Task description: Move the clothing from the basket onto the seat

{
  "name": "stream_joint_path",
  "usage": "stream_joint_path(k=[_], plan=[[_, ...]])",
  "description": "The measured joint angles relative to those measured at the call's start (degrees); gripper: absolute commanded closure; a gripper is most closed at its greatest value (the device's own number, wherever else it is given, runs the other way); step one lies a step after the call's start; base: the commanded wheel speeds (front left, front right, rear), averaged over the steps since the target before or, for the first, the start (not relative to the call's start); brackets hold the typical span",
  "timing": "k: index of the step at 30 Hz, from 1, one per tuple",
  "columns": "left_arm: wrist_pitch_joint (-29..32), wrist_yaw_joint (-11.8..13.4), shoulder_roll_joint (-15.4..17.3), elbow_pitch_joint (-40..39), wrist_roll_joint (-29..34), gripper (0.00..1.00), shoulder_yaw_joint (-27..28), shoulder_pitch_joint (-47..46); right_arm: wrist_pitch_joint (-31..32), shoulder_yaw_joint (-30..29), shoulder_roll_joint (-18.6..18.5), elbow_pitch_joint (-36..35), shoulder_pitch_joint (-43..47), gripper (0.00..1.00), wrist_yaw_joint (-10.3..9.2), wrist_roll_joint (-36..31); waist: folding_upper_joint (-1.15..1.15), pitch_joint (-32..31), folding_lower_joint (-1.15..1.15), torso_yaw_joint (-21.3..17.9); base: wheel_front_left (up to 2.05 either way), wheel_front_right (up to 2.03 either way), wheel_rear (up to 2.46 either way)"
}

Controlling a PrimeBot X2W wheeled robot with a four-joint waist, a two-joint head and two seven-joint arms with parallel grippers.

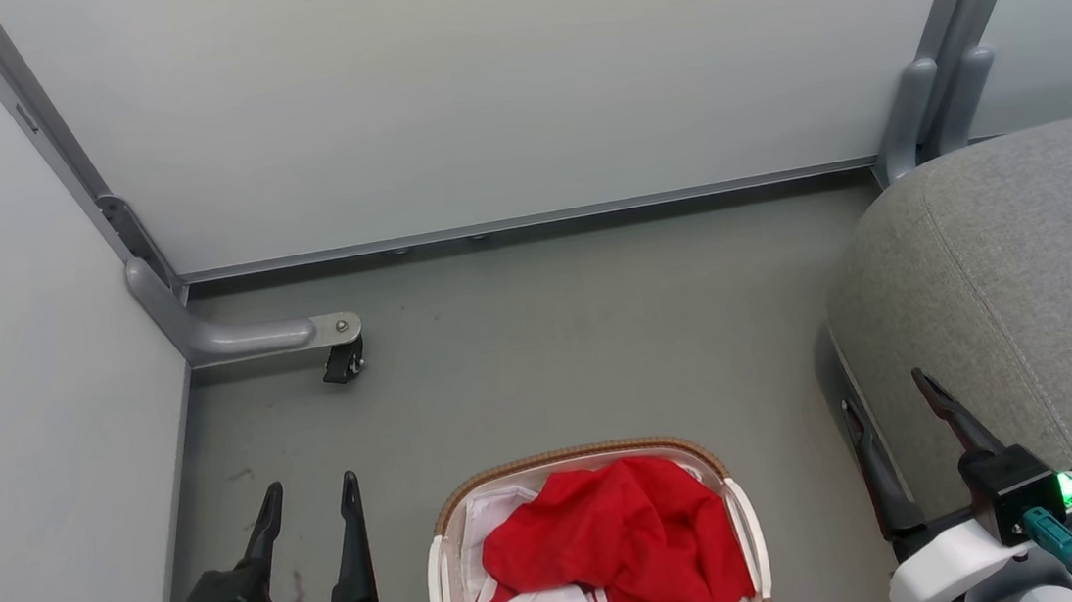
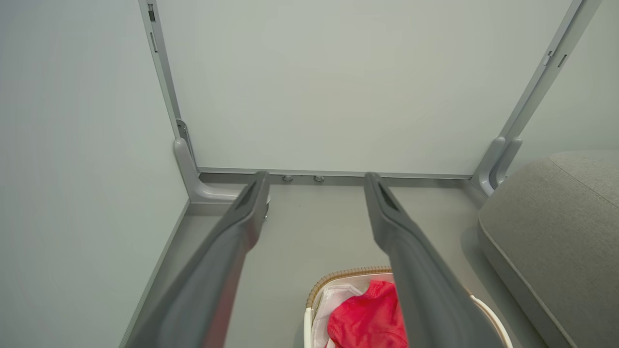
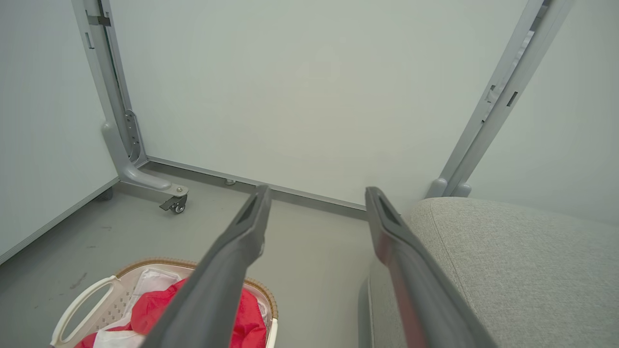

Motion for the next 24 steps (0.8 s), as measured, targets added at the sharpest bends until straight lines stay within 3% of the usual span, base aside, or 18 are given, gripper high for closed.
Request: stream_joint_path(k=[12, 24], plan=[[-0.1, 0.0, 0.0, 0.6, 0.6, 0.0, -0.8, -1.6, 0.0, 0.4, 0.0, -1.2, -1.7, 0.0, 0.0, 0.0, 0.0, 3.1, 0.0, -1.2, 0.0, 0.0, 0.0], [-0.1, -1.4, 0.0, 4.7, 4.6, 0.0, -5.6, -14.2, 0.0, 0.0, 0.0, -3.5, -9.3, 0.0, 0.0, 0.5, 0.0, 12.7, 0.0, -3.3, 0.0, 0.0, 0.0]])
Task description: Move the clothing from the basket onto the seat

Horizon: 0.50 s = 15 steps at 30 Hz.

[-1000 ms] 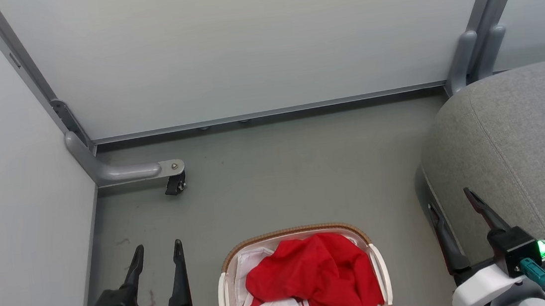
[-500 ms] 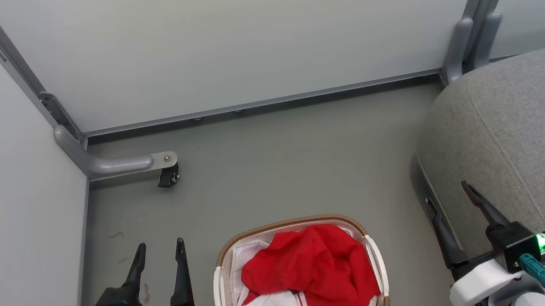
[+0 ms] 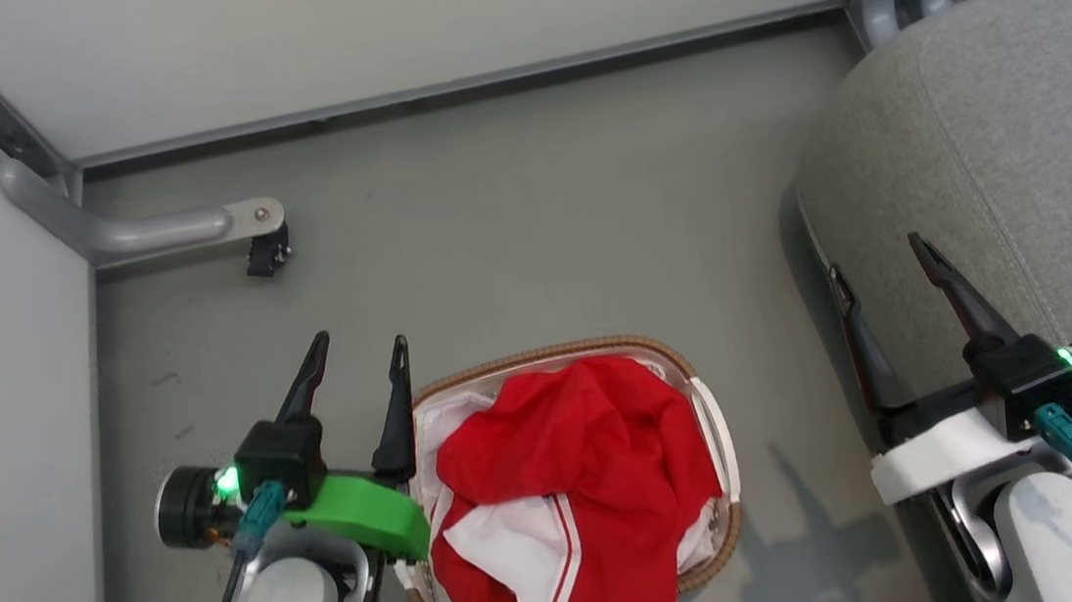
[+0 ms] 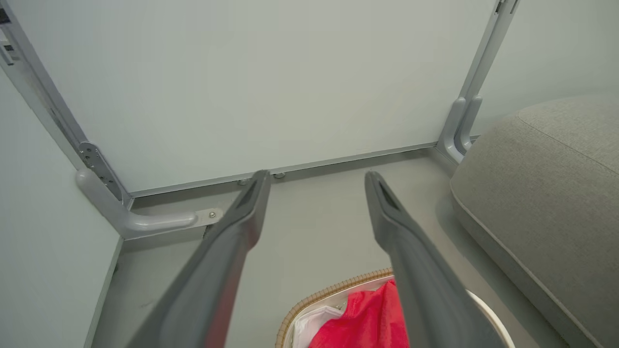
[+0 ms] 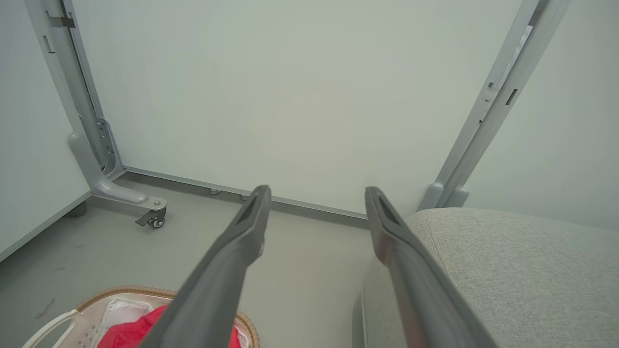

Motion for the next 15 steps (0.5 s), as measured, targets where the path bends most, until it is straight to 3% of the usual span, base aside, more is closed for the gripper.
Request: stream_joint_path(k=[15], plan=[[0.0, -0.5, 1.6, 16.4, 2.8, 0.0, -10.8, -14.7, -0.1, 0.7, -0.1, -3.1, -8.6, 0.0, 0.0, 3.0, 0.0, 17.1, 0.01, -4.0, 0.0, 0.0, 0.0]])
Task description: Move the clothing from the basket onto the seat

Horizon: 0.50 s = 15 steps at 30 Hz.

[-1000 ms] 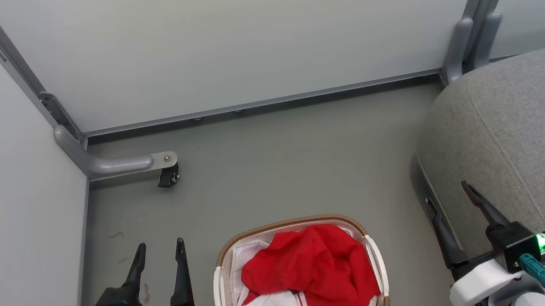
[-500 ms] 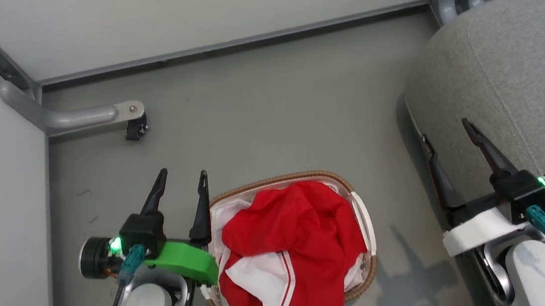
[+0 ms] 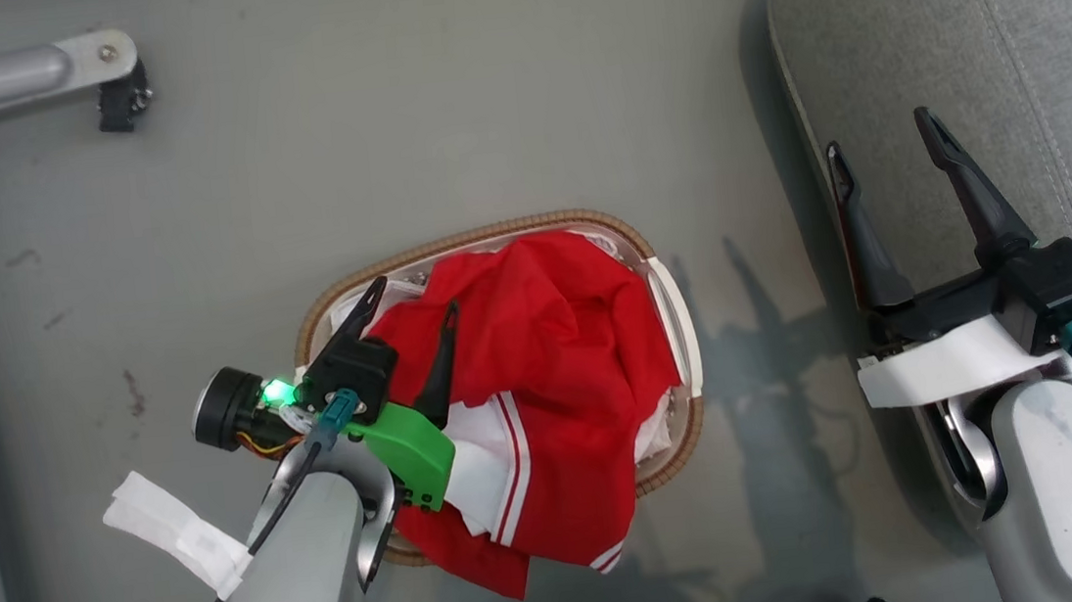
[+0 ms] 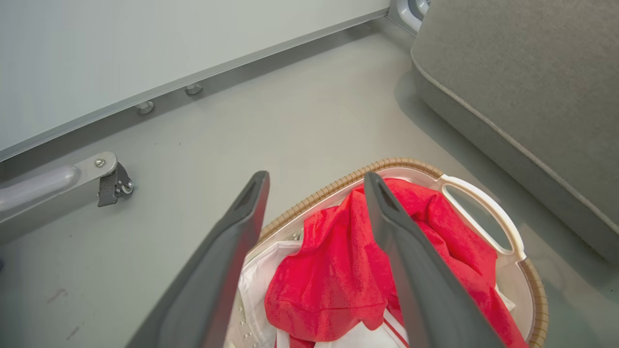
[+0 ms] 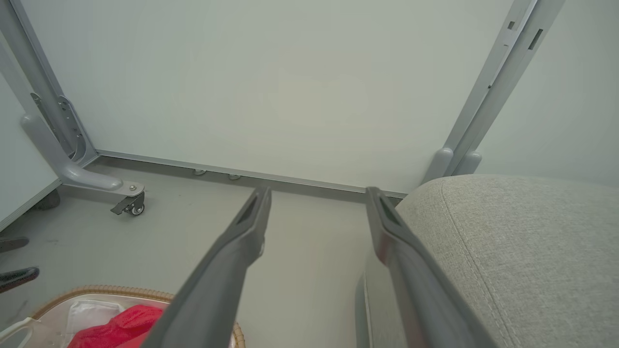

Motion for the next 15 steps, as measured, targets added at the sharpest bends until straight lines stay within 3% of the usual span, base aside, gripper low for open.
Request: stream_joint_path(k=[15], plan=[[0.0, 0.0, 2.5, 11.4, 0.0, 0.0, -5.6, -7.0, 0.0, 2.2, 0.0, -0.4, -3.0, 0.0, 0.0, 4.8, 0.0, 13.6, 0.0, -7.5, 0.0, 0.0, 0.0]])
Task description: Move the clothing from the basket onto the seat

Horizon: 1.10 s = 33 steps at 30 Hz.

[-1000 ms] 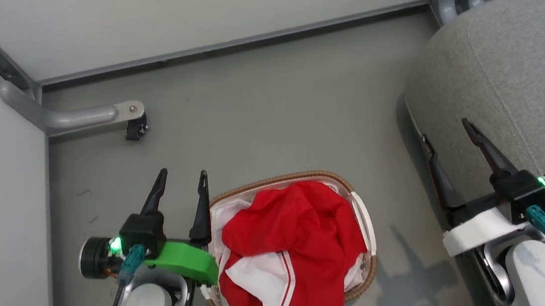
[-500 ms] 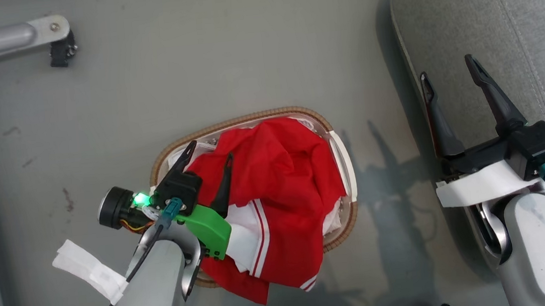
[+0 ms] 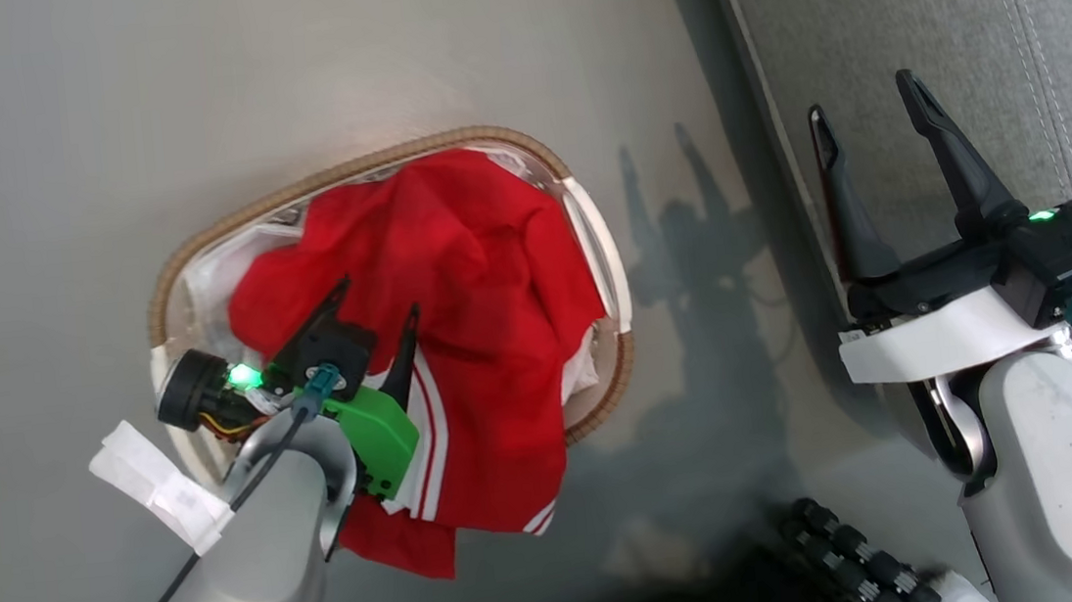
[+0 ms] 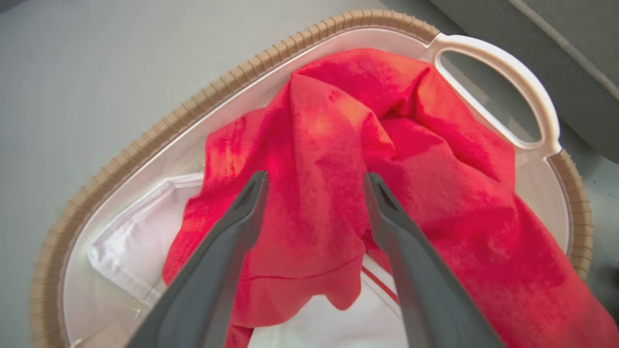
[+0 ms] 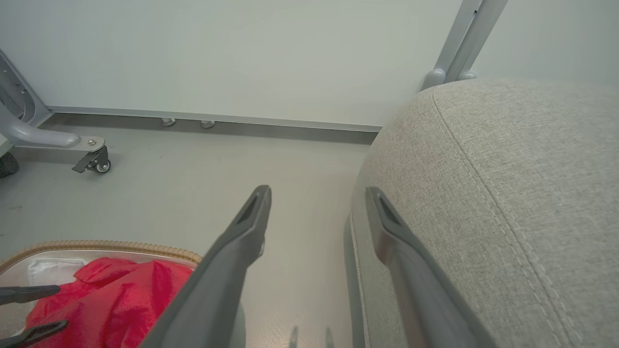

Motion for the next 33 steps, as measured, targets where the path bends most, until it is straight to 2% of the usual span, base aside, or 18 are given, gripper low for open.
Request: stream_joint_path(k=[9, 12, 13, 15, 16, 23, 33], plan=[[0.0, 0.8, 0.5, 6.7, -0.6, 0.0, 1.3, -3.2, 0.0, 1.1, 0.0, 0.0, -1.3, 0.0, 0.0, 1.0, 0.0, 4.5, 0.0, -3.5, 0.0, 0.0, 0.0], [0.0, 0.9, 0.5, 8.8, -0.7, 0.53, 1.3, -3.9, 0.0, 1.5, 0.0, 0.3, -1.7, 0.0, 0.0, 1.0, 0.0, 5.2, 0.0, -4.0, 0.0, 0.0, 0.0], [0.0, 0.9, 0.5, 9.0, -0.9, 0.62, 1.4, -4.2, 0.0, 1.5, 0.0, 0.4, -1.8, 0.0, 0.0, 0.9, 0.0, 5.3, 0.0, -4.1, 0.0, 0.0, 0.0], [0.0, 0.9, 0.1, 9.2, -1.4, 0.91, 1.6, -4.5, 0.0, 1.4, 0.0, 0.6, -1.9, 0.0, 0.0, 0.8, 0.0, 5.3, 0.0, -3.9, 0.0, 0.0, 0.0], [0.0, 0.9, -0.1, 9.2, -1.5, 1.0, 1.7, -4.6, 0.0, 1.3, 0.0, 0.7, -1.9, 0.0, 0.0, 0.7, 0.0, 5.2, -0.01, -3.8, 0.0, 0.0, 0.0], [0.0, 0.7, -1.0, 7.5, -2.2, 1.0, 1.6, -4.0, 0.0, 0.7, 0.1, 2.2, -2.0, 0.0, 0.0, -1.2, 0.0, 3.0, -0.01, -2.2, 0.0, 0.0, 0.0], [0.0, 0.1, -2.5, -0.2, -3.3, 1.0, -0.4, -1.0, 0.0, -1.5, 0.1, 4.5, -0.1, 0.0, 0.01, -5.0, 0.0, -3.6, -0.01, 0.9, 0.0, 0.0, 0.0]])
